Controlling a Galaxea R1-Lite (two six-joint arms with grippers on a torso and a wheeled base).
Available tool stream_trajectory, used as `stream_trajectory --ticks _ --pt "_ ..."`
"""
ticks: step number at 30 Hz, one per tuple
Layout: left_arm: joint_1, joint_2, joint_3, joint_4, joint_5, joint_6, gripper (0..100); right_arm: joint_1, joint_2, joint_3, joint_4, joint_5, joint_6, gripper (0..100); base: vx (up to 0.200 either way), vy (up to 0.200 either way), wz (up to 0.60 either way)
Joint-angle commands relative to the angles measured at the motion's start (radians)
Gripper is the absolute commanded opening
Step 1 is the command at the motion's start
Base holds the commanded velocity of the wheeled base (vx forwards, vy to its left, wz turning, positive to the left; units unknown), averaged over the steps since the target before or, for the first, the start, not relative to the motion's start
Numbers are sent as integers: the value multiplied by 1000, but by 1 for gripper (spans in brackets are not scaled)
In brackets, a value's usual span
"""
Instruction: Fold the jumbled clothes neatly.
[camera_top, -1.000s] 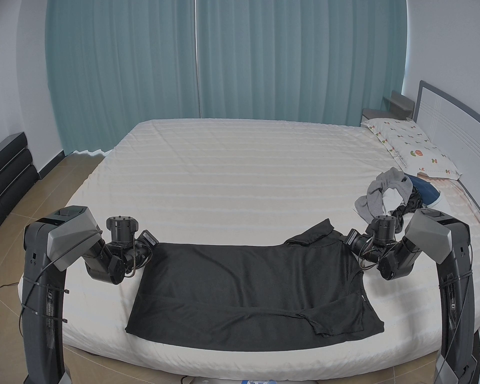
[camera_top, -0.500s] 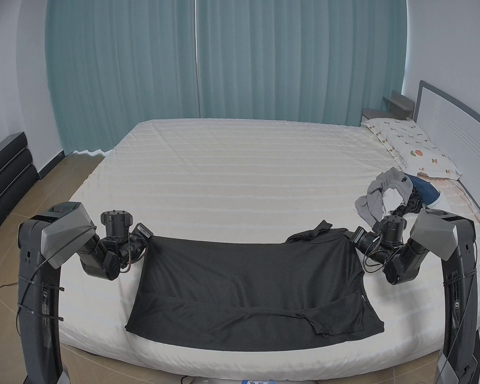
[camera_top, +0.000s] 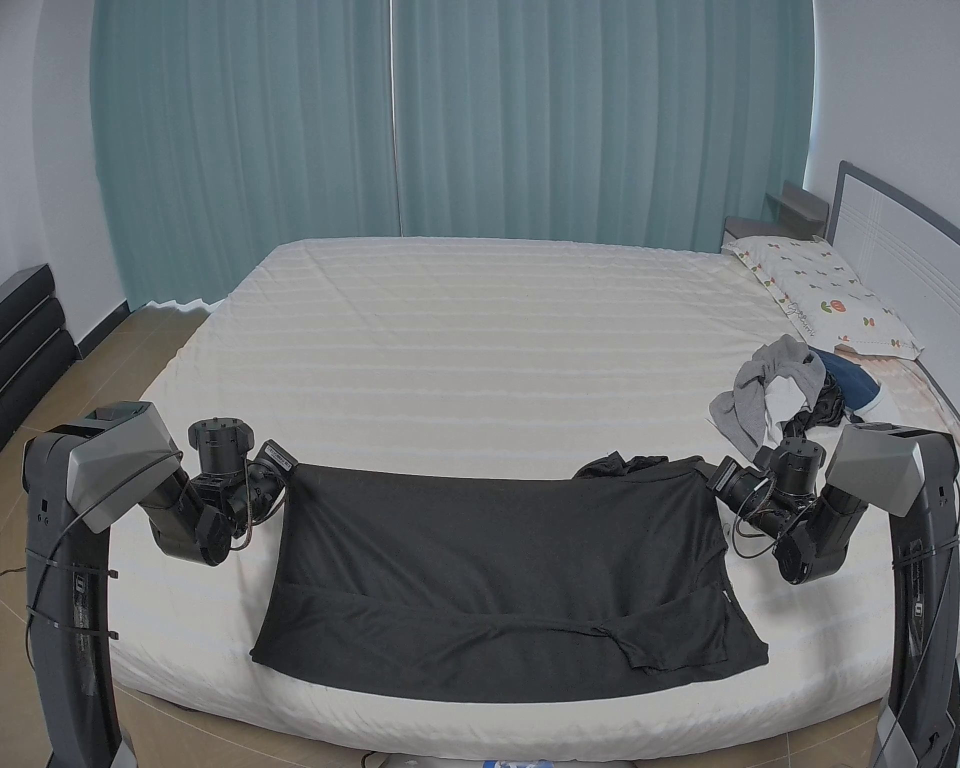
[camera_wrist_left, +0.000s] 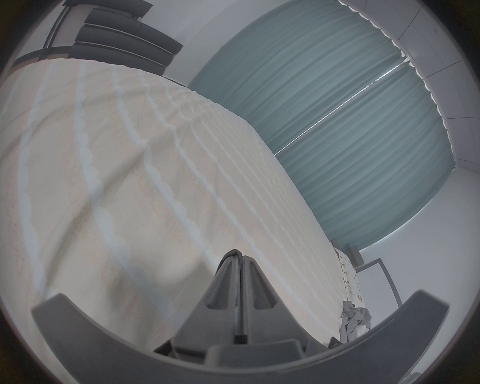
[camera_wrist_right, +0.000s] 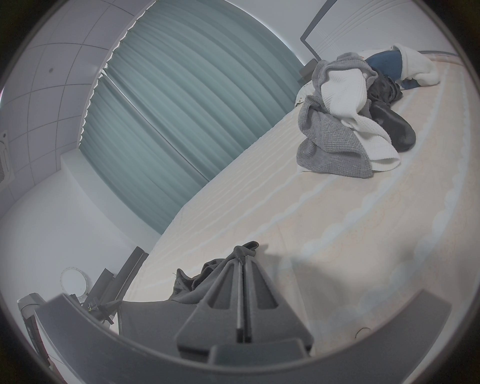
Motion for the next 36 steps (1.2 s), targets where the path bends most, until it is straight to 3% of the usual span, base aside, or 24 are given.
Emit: stream_trajectory --ticks 1,11,23,36 --pt "5 -7 7 0 -2 -2 0 2 -4 12 -19 -3 1 0 0 0 0" --pt "26 -39 15 -6 -3 -40 0 -24 -78 72 -75 11 65 0 0 0 0" --pt "29 -35 15 -6 -7 -38 0 -27 -59 104 -92 26 52 0 0 0 0" --pt "46 -70 28 -6 -72 -29 0 -9 -104 139 -92 35 10 0 0 0 0"
